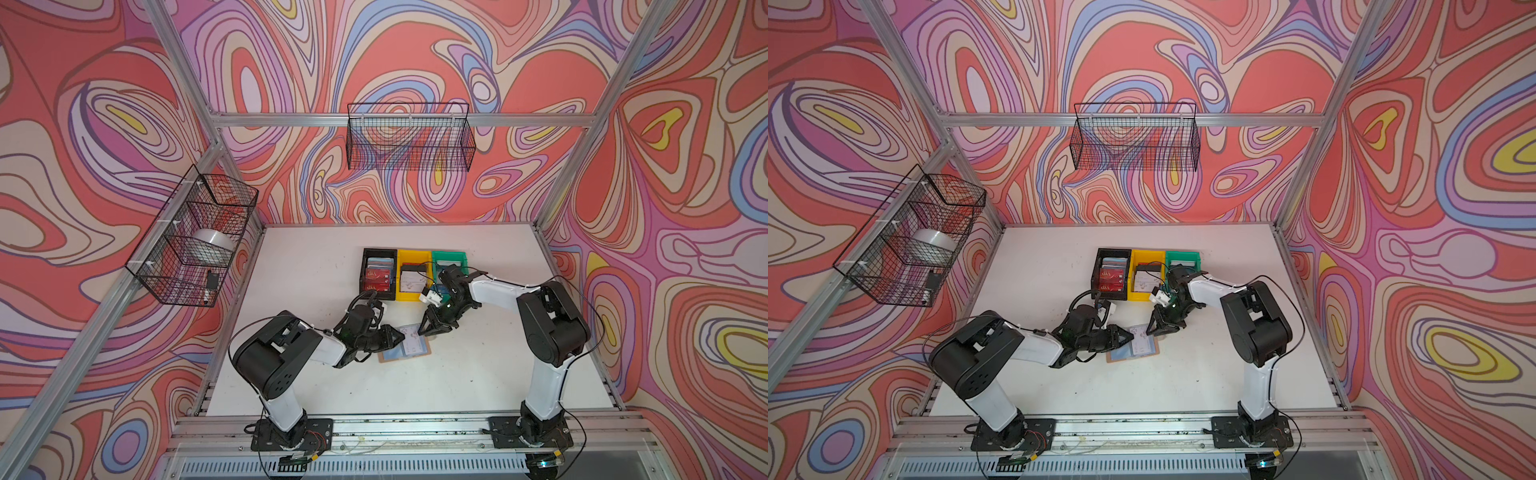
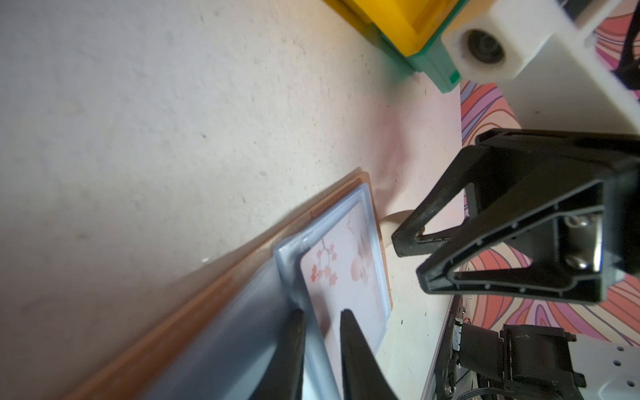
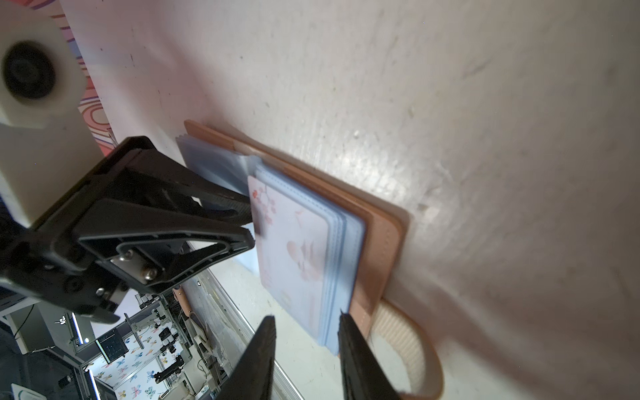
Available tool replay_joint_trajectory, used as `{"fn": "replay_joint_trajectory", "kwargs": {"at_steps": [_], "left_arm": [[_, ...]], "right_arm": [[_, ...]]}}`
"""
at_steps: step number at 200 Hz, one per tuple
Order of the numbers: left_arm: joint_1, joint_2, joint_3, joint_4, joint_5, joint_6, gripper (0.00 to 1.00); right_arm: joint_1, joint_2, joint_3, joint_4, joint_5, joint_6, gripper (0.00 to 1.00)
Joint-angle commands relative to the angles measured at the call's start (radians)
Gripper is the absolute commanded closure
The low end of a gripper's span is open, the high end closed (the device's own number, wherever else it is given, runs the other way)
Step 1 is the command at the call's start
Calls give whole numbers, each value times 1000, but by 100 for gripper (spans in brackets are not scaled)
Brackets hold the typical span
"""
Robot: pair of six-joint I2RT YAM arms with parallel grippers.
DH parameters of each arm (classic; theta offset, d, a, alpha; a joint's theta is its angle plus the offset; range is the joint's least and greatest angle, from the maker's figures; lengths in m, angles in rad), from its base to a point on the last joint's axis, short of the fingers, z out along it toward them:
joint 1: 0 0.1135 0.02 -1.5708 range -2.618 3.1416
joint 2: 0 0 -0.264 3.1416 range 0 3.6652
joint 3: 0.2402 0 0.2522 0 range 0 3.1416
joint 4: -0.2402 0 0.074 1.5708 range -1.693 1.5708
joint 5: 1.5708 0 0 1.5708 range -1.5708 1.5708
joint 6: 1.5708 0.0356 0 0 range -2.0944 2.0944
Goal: Take the credit cards out of the card holder
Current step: Take out the credit card from the card slot.
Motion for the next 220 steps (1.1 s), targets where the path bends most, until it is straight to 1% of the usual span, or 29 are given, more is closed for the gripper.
{"fn": "replay_joint_trajectory", "kwargs": {"at_steps": [1,51,139,180,205,220], "left_arm": [[-13,26,-4,-60,-12,9,77],[-13,26,-6,-62,-12,10,77],[-14,32,-12,-47,-11,4,77],[-14,34,-7,-47,-12,2,84],[-15,27,-7,-64,-10,5,94],[-15,15,-13,-73,-7,9,96]], "right_arm": [[11,-9,8,10,7,9,66],[62,52,18,48,-7,30,66],[63,63,19,41,30,35,66],[63,83,15,42,27,31,66],[63,90,16,43,22,30,66],[63,92,16,47,19,30,66]]}}
